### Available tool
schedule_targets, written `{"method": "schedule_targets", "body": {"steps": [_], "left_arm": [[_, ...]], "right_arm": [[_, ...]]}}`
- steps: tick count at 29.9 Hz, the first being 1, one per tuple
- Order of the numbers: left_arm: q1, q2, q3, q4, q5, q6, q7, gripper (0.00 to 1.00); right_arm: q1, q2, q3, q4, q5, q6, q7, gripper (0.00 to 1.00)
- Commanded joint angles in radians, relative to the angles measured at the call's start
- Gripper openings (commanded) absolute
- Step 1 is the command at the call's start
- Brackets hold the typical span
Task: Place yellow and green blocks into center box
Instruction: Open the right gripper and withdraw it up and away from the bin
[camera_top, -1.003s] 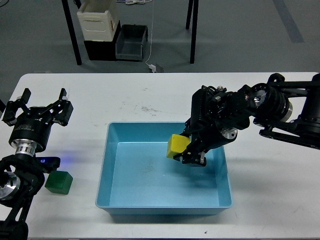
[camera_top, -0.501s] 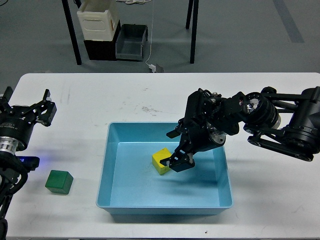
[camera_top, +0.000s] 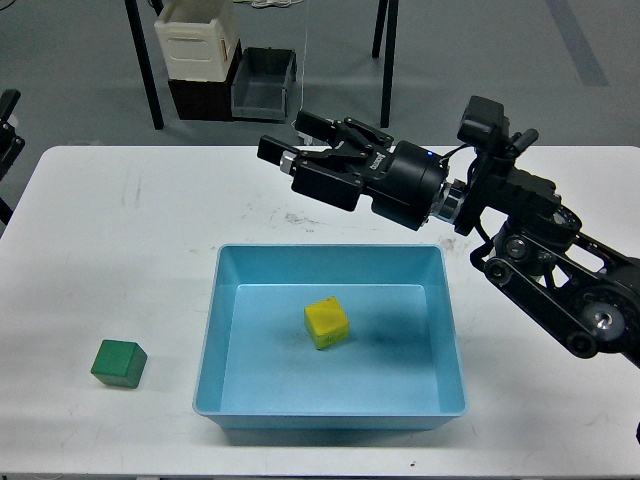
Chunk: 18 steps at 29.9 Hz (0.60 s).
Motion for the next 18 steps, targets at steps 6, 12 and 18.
{"method": "schedule_targets", "body": {"steps": [6,12,18], "left_arm": [[-0.028,0.028,0.002,0.029,0.326,0.005,-0.158,0.98],[-0.018,0.037,0.01,0.029,0.565,0.041,-0.341,0.98],[-0.021,0.144,0.088,0.029,0.911,0.008,-0.341,1.0]], "right_arm": [[-0.383,-0.033,0.224,0.285,0.405,0.0,-0.234,1.0],[-0.626,-0.044,0.408,0.348,0.538,0.002,-0.241,1.0],[-0.788,-0.116,0.563,0.359,0.737,0.011,-0.238,1.0]]}}
